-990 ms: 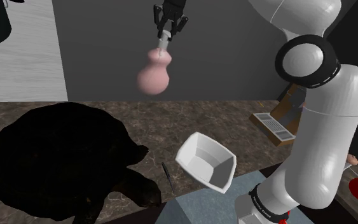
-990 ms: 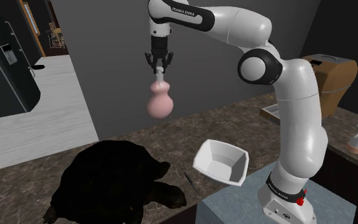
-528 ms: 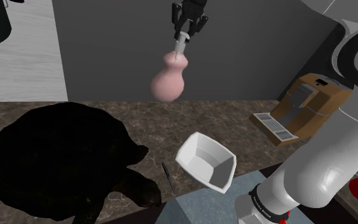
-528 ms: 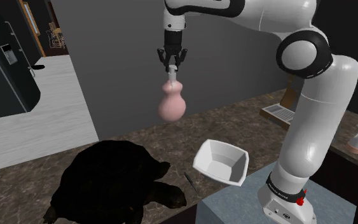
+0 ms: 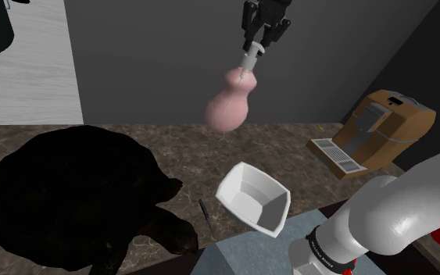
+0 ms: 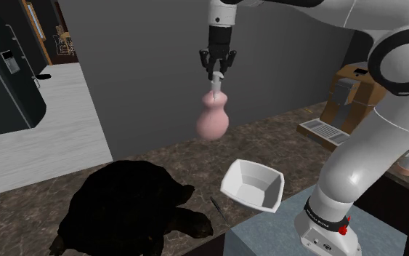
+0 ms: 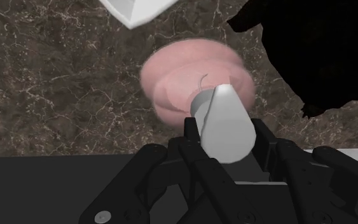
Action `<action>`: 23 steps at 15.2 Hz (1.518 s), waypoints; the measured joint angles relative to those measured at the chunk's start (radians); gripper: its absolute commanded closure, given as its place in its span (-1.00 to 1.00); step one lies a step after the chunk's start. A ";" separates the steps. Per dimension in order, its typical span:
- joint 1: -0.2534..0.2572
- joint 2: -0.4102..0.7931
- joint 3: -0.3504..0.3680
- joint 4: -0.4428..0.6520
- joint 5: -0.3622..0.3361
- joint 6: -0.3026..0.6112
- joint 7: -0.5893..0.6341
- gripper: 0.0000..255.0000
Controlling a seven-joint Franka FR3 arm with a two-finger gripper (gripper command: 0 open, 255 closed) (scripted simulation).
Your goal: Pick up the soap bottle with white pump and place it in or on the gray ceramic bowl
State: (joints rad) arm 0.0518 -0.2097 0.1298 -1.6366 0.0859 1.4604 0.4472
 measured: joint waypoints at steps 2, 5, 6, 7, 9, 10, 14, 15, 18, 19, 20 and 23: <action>0.001 -0.059 -0.002 -0.041 0.007 -0.018 0.000 1.00; 0.004 -0.159 -0.008 -0.100 0.018 -0.058 -0.001 1.00; 0.004 -0.192 -0.013 -0.117 0.020 -0.074 -0.005 1.00; 0.005 -0.234 -0.015 -0.153 0.024 -0.080 -0.006 1.00; 0.006 -0.287 -0.023 -0.167 0.027 -0.120 -0.009 1.00; 0.007 -0.319 -0.027 -0.176 0.029 -0.142 -0.010 1.00; 0.014 -0.429 -0.033 -0.205 0.038 -0.223 -0.002 1.00; 0.015 -0.451 -0.038 -0.205 0.037 -0.244 -0.004 1.00; 0.019 -0.509 -0.041 -0.227 0.041 -0.280 -0.002 1.00; 0.019 -0.521 -0.042 -0.248 0.041 -0.272 -0.003 1.00; 0.019 -0.533 -0.041 -0.267 0.042 -0.265 -0.003 1.00; 0.020 -0.561 -0.040 -0.331 0.043 -0.230 -0.008 1.00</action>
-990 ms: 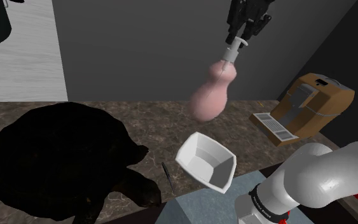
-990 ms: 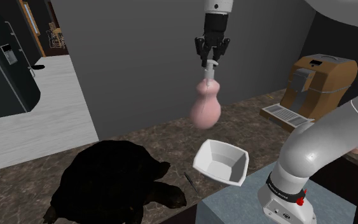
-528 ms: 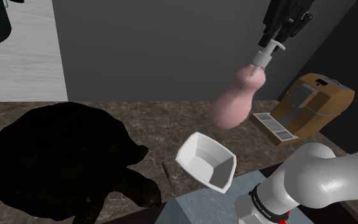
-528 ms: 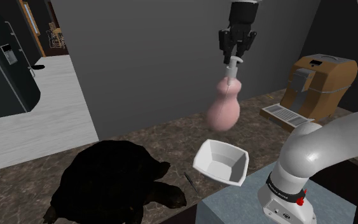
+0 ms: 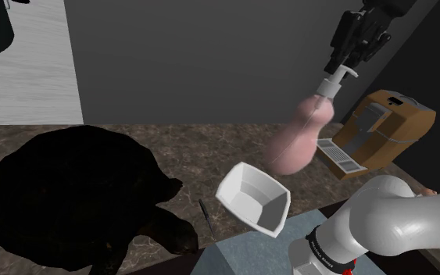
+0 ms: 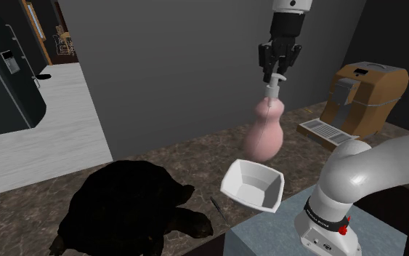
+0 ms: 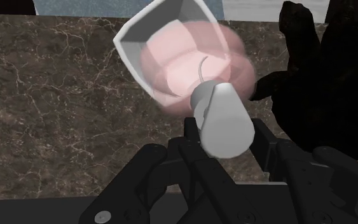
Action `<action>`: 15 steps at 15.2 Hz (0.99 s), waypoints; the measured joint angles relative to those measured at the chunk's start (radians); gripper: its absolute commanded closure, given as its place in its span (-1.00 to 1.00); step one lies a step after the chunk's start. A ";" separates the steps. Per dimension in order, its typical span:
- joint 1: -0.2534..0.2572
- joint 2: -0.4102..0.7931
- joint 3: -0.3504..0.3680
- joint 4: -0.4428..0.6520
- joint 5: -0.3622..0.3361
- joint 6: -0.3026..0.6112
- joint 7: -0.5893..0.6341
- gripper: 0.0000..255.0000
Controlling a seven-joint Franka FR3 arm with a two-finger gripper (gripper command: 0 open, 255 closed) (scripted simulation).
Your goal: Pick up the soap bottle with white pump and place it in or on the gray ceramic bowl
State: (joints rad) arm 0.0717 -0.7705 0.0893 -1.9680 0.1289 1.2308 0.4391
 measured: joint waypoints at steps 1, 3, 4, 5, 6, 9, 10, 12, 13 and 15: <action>0.000 -0.009 0.002 -0.021 0.001 0.012 0.000 1.00; 0.001 -0.027 0.004 -0.062 0.003 0.035 -0.001 1.00; 0.001 -0.038 0.004 -0.084 0.004 0.046 -0.003 1.00; 0.001 -0.049 0.002 -0.107 0.003 0.058 -0.006 1.00; 0.002 -0.054 0.003 -0.124 0.003 0.069 -0.007 1.00; 0.002 -0.079 0.004 -0.182 0.004 0.103 -0.012 1.00; 0.002 -0.080 0.004 -0.196 0.004 0.115 -0.014 1.00; 0.003 -0.099 0.006 -0.233 0.006 0.134 -0.014 1.00; 0.003 -0.103 0.007 -0.249 0.007 0.146 -0.015 1.00; 0.004 -0.115 0.009 -0.283 0.008 0.168 -0.017 1.00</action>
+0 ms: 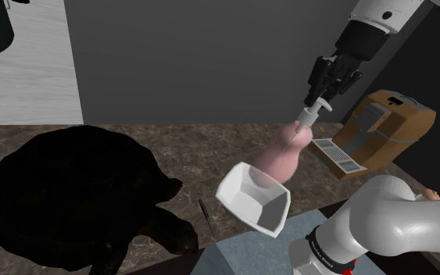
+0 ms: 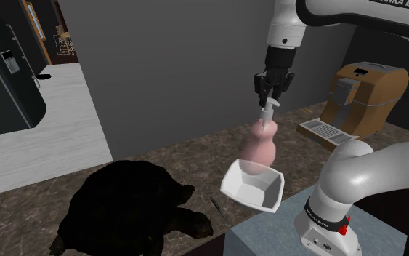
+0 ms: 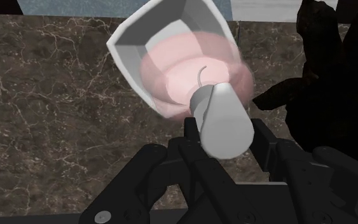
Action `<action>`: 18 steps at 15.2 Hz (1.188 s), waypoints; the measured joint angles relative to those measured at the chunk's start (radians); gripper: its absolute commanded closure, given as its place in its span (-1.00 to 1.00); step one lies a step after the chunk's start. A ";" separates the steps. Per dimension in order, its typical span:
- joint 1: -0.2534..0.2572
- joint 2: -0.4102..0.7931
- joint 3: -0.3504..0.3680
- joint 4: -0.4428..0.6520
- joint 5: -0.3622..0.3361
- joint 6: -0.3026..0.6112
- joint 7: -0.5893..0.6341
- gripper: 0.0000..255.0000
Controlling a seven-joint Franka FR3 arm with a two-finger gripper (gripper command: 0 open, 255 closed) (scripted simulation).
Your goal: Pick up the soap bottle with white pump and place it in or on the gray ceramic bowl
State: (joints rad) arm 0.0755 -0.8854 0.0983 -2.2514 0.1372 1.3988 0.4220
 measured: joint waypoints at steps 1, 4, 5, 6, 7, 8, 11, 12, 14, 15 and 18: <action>0.001 -0.008 0.001 -0.019 0.001 0.010 0.000 1.00; 0.002 -0.029 0.004 -0.074 0.004 0.044 -0.003 1.00; 0.002 -0.036 0.005 -0.092 0.005 0.055 -0.005 1.00; 0.002 -0.041 0.006 -0.110 0.006 0.069 -0.006 1.00; 0.003 -0.048 0.006 -0.128 0.006 0.079 -0.007 1.00; 0.003 -0.052 0.005 -0.141 0.006 0.088 -0.010 1.00; 0.005 -0.069 0.011 -0.192 0.011 0.122 -0.010 1.00; 0.005 -0.072 0.012 -0.208 0.012 0.135 -0.012 1.00; 0.007 -0.081 0.016 -0.238 0.015 0.157 -0.011 1.00; 0.006 -0.085 0.013 -0.255 0.014 0.169 -0.016 1.00; 0.008 -0.095 0.017 -0.284 0.017 0.188 -0.016 1.00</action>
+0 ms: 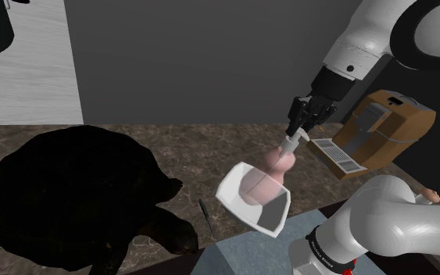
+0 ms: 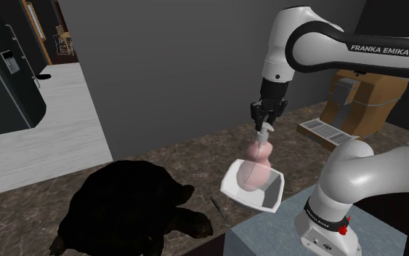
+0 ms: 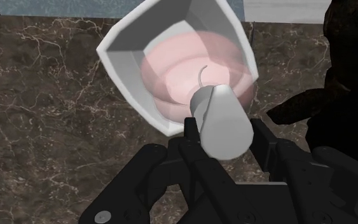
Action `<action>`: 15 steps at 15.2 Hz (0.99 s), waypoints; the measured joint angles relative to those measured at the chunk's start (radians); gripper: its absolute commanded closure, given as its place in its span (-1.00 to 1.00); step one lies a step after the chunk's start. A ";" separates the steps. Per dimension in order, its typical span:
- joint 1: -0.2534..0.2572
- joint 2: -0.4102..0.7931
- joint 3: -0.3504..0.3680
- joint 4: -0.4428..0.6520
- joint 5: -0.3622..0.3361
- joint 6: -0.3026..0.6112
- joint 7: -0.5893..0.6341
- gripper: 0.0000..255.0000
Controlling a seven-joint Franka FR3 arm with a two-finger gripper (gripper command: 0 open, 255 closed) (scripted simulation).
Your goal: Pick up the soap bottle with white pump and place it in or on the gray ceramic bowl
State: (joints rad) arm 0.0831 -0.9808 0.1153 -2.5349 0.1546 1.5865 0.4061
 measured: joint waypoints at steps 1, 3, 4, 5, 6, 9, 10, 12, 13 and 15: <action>0.000 0.000 0.000 -0.002 0.000 0.002 0.000 1.00; 0.000 0.000 0.001 -0.003 0.000 0.003 0.000 1.00; 0.000 0.000 0.001 -0.003 0.001 0.003 0.000 1.00; 0.000 0.000 0.001 -0.004 0.001 0.004 0.000 1.00; 0.000 0.000 0.001 -0.004 0.001 0.004 0.000 -1.00; 0.000 -0.001 0.001 -0.003 0.001 0.004 0.000 -1.00; 0.000 -0.001 0.001 -0.003 0.001 0.004 0.000 -1.00; 0.000 -0.001 0.001 -0.003 0.001 0.004 0.000 -1.00; 0.000 0.001 -0.002 0.016 -0.002 -0.013 0.001 -1.00; -0.004 0.020 -0.011 0.077 -0.009 -0.055 0.000 -1.00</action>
State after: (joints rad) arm 0.0792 -0.9609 0.1047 -2.4582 0.1454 1.5318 0.4060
